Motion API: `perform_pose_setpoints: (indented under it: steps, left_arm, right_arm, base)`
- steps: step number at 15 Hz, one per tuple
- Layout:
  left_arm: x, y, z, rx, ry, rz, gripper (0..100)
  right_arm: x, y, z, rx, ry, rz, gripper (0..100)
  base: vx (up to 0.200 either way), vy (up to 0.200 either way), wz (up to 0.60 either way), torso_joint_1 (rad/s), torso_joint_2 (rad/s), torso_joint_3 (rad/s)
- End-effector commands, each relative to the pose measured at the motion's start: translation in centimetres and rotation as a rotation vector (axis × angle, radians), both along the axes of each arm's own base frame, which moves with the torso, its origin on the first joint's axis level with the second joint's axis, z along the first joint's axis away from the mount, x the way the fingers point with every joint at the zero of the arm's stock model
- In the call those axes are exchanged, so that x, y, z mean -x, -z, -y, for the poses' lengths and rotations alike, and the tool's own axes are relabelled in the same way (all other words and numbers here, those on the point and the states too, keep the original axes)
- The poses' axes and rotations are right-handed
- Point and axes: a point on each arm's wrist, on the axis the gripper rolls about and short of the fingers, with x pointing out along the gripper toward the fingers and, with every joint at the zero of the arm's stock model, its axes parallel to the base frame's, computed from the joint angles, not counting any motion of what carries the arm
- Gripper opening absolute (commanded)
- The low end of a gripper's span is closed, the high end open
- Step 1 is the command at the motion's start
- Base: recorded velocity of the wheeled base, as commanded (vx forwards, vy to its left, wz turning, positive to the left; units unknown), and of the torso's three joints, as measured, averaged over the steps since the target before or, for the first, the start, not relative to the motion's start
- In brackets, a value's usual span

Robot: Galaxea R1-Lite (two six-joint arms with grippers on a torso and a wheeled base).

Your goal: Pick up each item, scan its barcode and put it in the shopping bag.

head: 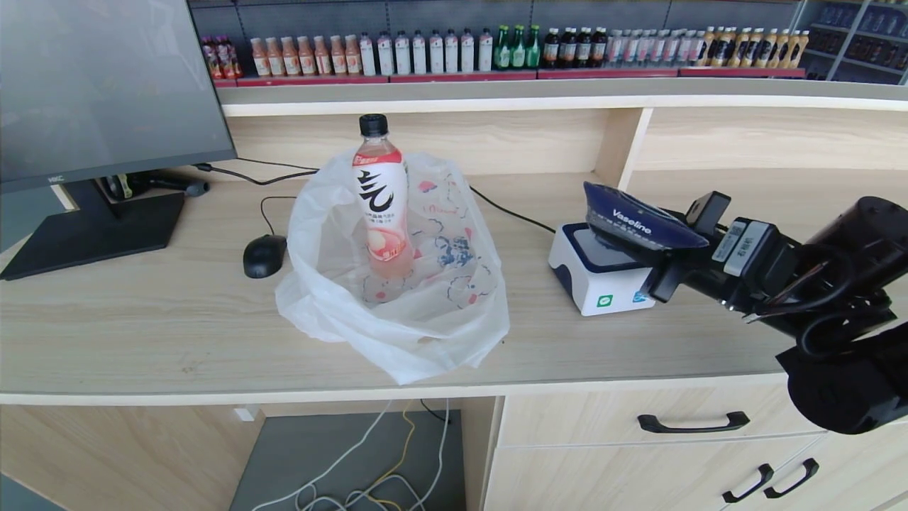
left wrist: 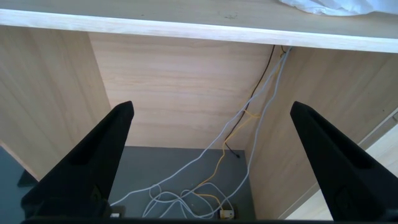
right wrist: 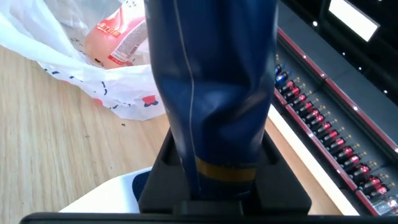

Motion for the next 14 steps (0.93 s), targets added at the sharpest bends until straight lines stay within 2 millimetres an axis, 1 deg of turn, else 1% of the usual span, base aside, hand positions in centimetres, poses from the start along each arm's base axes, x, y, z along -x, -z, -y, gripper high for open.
perform_pose_setpoints:
  steps: [1,2,3,4,5,6,7,9,10,11,13,14]
  left_arm:
    - [0.0,0.0,0.0,0.0,0.001,0.0,100]
    - [0.0,0.0,0.0,0.0,0.001,0.0,100]
    - [0.0,0.0,0.0,0.0,0.0,0.0,100]
    - [0.0,0.0,0.0,0.0,0.001,0.0,100]
    - [0.0,0.0,0.0,0.0,0.001,0.0,100]
    - [0.0,0.0,0.0,0.0,0.001,0.0,100]
    - [0.0,0.0,0.0,0.0,0.001,0.0,100]
    - [0.0,0.0,0.0,0.0,0.001,0.0,100]
    - [0.0,0.0,0.0,0.0,0.001,0.0,100]
    - [0.0,0.0,0.0,0.0,0.001,0.0,100]
    - [0.0,0.0,0.0,0.0,0.0,0.0,100]
    - [0.0,0.0,0.0,0.0,0.001,0.0,100]
  right_arm:
    - [0.5,-0.8,-0.1,-0.032,0.016,0.005,0]
    - [1.2,-0.7,-0.1,-0.044,0.03,-0.013,0]
    - [2.4,-0.7,-0.2,-0.082,0.068,-0.056,0]
    - [3.3,-0.9,-0.5,-0.147,0.115,-0.099,0]
    - [3.8,-1.1,-1.0,-0.184,0.126,-0.122,0]
    - [4.0,-1.6,-1.8,-0.258,0.12,-0.165,0]
    - [4.2,-2.0,-1.8,-0.302,0.113,-0.192,0]
    - [4.8,-3.0,-1.0,-0.377,0.111,-0.219,0]
    - [5.4,-3.1,-0.7,-0.401,0.111,-0.239,0]
    - [6.1,-2.9,-0.4,-0.418,0.115,-0.266,0]
    - [7.3,-1.5,0.1,-0.467,0.143,-0.372,0]
    - [7.7,-1.3,0.3,-0.506,0.151,-0.411,0]
  base:
    - [0.0,0.0,0.0,0.0,0.0,0.0]
    - [0.0,0.0,0.0,0.0,0.0,0.0]
    - [0.0,0.0,0.0,0.0,0.0,0.0]
    - [0.0,0.0,0.0,0.0,0.0,0.0]
    - [0.0,0.0,0.0,0.0,0.0,0.0]
    - [0.0,0.0,0.0,0.0,0.0,0.0]
    - [0.0,0.0,0.0,0.0,0.0,0.0]
    - [0.0,0.0,0.0,0.0,0.0,0.0]
    - [0.0,0.0,0.0,0.0,0.0,0.0]
    - [0.0,0.0,0.0,0.0,0.0,0.0]
    - [0.0,0.0,0.0,0.0,0.0,0.0]
    - [0.0,0.0,0.0,0.0,0.0,0.0]
